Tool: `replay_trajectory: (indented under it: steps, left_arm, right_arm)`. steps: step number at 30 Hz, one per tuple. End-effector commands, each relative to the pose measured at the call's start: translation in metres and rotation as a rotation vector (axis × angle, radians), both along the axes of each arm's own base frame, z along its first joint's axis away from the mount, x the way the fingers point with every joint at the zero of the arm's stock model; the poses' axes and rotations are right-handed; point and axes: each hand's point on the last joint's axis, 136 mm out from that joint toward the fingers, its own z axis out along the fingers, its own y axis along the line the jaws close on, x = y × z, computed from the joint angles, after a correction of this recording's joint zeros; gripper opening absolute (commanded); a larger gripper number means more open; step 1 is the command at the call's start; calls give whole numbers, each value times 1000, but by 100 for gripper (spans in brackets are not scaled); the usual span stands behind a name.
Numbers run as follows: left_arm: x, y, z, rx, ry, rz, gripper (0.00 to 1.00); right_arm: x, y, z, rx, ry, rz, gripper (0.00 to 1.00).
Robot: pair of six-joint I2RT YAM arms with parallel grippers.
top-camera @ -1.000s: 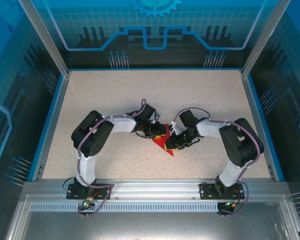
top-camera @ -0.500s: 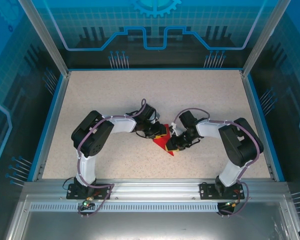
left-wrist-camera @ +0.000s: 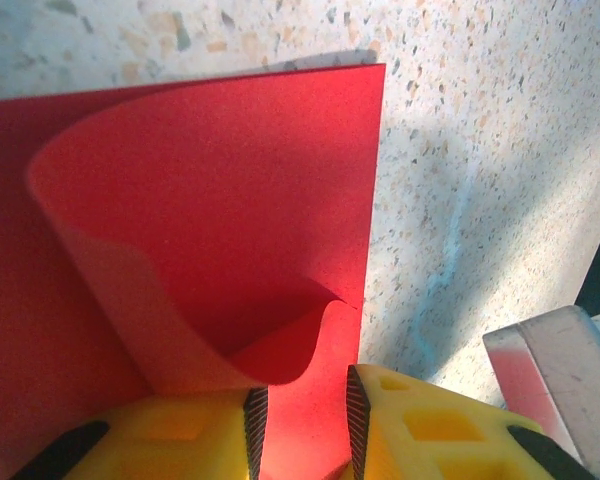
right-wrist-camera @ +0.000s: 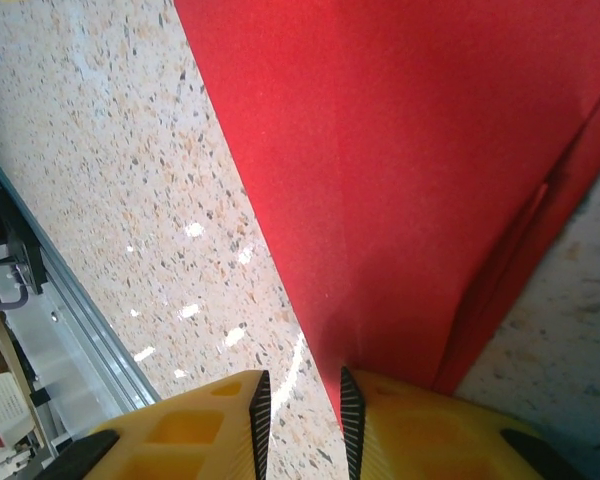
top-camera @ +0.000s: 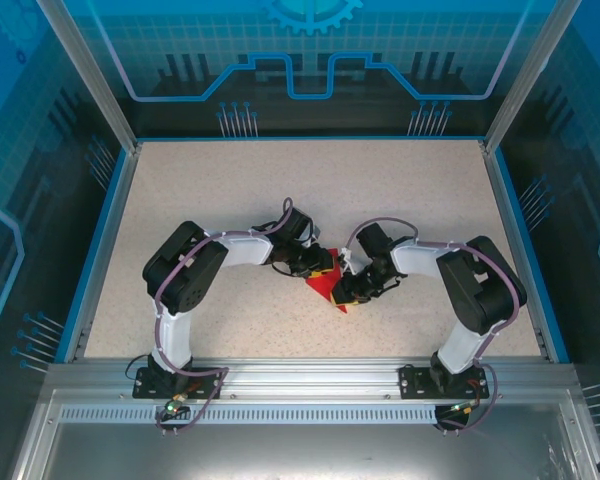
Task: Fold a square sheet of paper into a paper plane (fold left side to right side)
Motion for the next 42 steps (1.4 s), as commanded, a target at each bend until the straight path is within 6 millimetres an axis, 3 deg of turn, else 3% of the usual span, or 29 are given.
replay_trajectory:
  steps: [1,17,24,33,36,42]
  left_arm:
    - [-28,30,-47,174,133,25,31]
    - [-28,31,-48,178,134,24,31]
    - [-29,31,-48,178,135,23,31]
    - [-28,31,-44,175,127,24,31]
    - [-28,31,-44,173,128,24,31]
    - [-28,30,-44,169,127,25,31]
  right_arm:
    - [-49,-21,-13,-108,160,32,28]
    - [-73,-30,-13,-120,207,43,25]
    - [-74,-32,-7,-125,201,34,23]
    - [-27,-7,64,157,-21,-38,9]
    - [-8,1,64,174,-42,-65,4]
    - [25,1,34,75,-74,-128,2]
